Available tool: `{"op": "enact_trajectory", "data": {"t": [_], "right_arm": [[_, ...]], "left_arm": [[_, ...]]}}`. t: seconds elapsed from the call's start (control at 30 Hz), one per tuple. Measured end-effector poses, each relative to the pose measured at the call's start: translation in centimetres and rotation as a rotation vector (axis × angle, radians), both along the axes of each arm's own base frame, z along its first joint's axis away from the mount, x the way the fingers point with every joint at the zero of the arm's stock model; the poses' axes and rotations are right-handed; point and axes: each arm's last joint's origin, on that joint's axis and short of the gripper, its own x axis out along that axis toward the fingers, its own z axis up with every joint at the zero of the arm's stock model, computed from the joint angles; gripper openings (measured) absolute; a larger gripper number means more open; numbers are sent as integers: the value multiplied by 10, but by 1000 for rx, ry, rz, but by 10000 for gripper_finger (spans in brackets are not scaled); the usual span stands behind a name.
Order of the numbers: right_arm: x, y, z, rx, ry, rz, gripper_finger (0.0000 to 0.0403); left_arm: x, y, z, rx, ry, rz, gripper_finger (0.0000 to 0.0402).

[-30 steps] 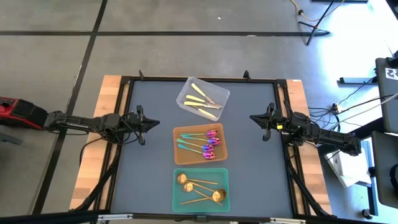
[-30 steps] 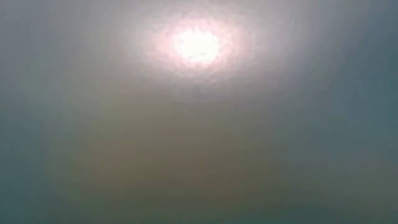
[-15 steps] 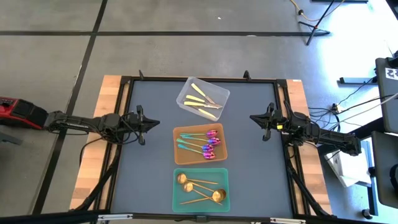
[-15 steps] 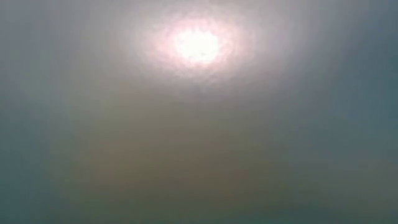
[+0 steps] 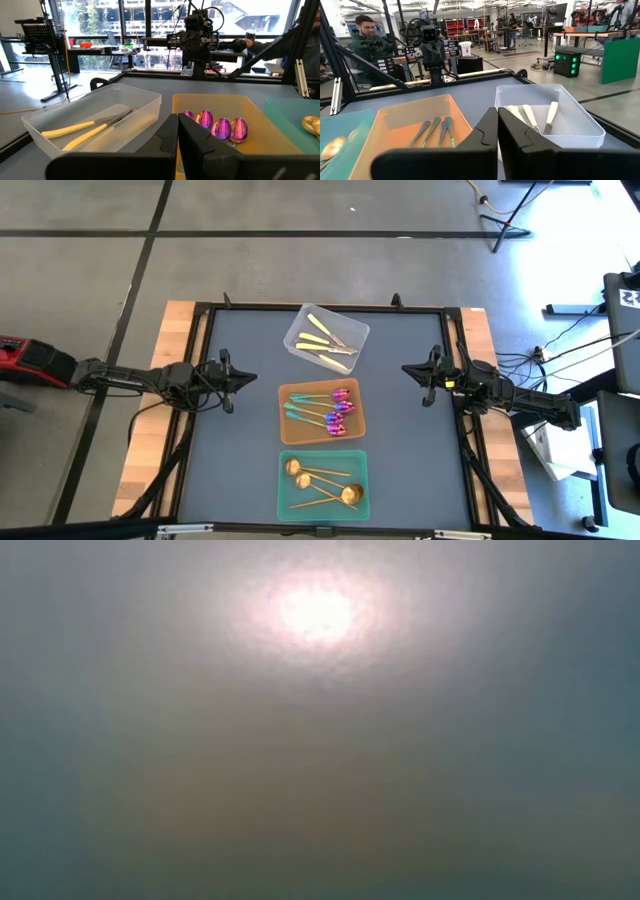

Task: Sort silverware by color (type)
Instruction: Return to Home Position

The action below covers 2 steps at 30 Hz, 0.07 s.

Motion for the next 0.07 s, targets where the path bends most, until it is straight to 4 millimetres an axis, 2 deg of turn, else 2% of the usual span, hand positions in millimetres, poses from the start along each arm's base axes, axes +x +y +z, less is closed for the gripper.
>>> {"op": "enact_trajectory", "data": {"t": [0.07], "right_arm": [[0, 0, 0, 0, 0, 0, 1]], "left_arm": [[0, 0, 0, 0, 0, 0, 6]]}}
